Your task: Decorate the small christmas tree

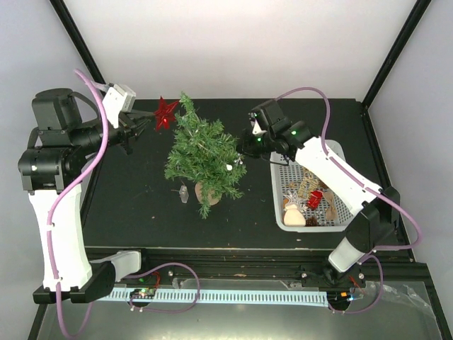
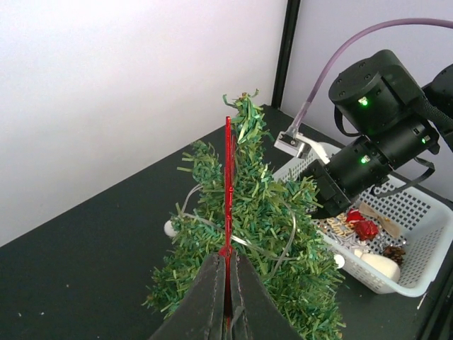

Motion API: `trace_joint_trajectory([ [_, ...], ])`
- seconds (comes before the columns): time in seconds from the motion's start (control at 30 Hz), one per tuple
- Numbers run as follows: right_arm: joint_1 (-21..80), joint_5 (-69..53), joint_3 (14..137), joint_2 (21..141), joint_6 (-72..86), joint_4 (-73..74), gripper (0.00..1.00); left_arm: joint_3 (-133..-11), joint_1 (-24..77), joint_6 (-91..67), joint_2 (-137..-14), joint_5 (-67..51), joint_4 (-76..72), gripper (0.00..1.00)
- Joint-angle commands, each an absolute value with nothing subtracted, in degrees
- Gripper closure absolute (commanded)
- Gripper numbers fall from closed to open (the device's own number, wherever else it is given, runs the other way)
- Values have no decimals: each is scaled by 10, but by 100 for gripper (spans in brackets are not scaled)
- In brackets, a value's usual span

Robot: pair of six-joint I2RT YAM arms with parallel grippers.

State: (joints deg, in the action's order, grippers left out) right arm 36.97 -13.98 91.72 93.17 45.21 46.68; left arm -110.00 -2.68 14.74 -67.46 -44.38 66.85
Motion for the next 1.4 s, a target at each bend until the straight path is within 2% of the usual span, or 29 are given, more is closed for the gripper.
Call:
trace_joint_trajectory([
  [0.0, 380, -131, 912, 919, 459, 462, 96, -1087, -33, 141, -661, -464, 652, 99],
  [0.2, 380, -98, 908, 898, 459, 468, 96, -1063, -34, 141, -648, -466, 646, 99],
  [0.5, 379, -38, 969, 882, 431, 510, 96, -1052, -38, 144, -643, -463, 647, 98],
  [0.97, 380, -97, 1030, 871, 417, 423, 96, -1035, -50, 143, -631, -463, 647, 99],
  [1.37, 420, -128, 1120, 938, 420, 389, 96, -1024, -58, 141, -628, -466, 644, 99],
])
